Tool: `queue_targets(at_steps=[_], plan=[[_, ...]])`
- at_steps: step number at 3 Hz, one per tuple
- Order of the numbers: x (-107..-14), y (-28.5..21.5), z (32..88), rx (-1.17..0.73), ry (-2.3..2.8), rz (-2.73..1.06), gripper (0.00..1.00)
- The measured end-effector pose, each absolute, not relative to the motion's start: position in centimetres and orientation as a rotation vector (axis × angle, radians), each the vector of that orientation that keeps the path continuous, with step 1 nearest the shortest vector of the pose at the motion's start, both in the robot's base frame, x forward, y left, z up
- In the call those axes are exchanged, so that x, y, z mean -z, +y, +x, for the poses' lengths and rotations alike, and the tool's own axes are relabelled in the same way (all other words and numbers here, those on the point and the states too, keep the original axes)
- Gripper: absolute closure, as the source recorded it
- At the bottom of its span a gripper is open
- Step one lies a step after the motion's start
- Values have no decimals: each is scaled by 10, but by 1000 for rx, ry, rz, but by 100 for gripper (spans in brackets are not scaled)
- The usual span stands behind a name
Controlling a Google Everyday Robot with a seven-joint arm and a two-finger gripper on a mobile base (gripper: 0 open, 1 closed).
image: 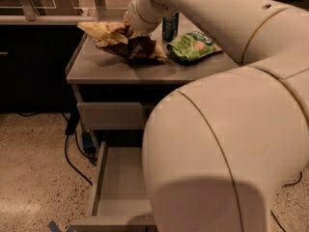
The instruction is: Pick brown chip bag from middle drawer and place on counter
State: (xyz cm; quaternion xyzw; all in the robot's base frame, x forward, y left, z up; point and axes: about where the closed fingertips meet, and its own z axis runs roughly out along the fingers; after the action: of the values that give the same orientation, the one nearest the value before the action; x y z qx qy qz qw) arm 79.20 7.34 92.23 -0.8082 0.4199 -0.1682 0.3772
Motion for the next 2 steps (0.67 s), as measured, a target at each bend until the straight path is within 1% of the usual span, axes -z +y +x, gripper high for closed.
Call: queue_targets(at_steps=[1, 2], plan=[[-922, 73, 792, 430, 1074, -2066, 81], [-922, 73, 792, 430, 1074, -2066, 58]])
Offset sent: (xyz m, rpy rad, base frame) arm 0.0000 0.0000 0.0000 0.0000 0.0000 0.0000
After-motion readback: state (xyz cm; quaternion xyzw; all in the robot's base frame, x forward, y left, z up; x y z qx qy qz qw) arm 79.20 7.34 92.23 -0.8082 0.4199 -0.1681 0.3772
